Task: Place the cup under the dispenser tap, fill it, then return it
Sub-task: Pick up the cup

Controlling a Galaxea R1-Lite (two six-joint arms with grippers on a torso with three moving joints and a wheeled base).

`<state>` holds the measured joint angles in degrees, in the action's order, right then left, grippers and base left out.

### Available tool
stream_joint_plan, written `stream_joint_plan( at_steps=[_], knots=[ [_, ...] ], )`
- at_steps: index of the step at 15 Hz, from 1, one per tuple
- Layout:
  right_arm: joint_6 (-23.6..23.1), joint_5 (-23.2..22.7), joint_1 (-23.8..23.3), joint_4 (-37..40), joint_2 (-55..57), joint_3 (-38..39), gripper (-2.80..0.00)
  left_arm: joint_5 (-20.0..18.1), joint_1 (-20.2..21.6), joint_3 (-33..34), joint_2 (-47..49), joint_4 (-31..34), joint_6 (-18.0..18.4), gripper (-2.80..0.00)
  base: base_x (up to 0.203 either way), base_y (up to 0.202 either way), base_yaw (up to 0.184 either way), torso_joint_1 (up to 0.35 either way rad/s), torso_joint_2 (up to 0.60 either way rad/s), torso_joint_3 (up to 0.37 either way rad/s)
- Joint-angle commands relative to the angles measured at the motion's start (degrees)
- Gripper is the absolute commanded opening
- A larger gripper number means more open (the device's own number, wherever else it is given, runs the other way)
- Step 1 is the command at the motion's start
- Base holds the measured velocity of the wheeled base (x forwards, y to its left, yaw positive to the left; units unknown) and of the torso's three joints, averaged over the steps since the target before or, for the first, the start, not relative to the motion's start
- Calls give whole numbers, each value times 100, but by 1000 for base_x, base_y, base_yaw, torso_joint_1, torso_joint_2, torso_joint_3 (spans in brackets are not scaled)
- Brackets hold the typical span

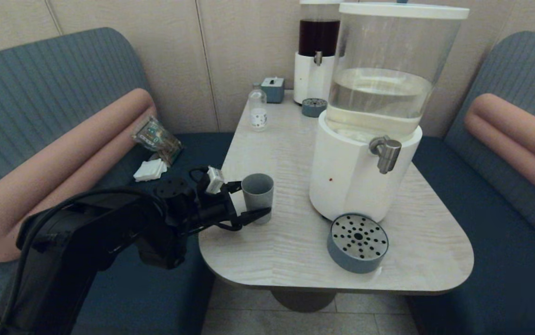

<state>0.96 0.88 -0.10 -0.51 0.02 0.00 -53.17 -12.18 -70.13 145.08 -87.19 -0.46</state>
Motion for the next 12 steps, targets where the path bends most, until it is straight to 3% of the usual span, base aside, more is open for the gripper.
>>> stream_joint_plan(
  at_steps=[1,3,4,9,12],
  knots=[
    [0,0,1,-2,6,0,-280,37,-70,-179,85,-48,-15,0,0,0,0,0,0,0],
    [0,0,1,-2,6,0,-280,215,-122,-228,108,-48,-20,0,0,0,0,0,0,0],
    [0,0,1,-2,6,0,-280,318,-143,-236,108,-48,-47,-280,0,0,0,0,0,0],
    [0,0,1,-2,6,0,-280,378,-153,-87,-106,-48,-44,-280,0,0,0,0,0,0],
    [0,0,1,-2,6,0,-280,442,-153,467,-587,-48,-42,-280,0,0,0,0,0,0]
  ],
)
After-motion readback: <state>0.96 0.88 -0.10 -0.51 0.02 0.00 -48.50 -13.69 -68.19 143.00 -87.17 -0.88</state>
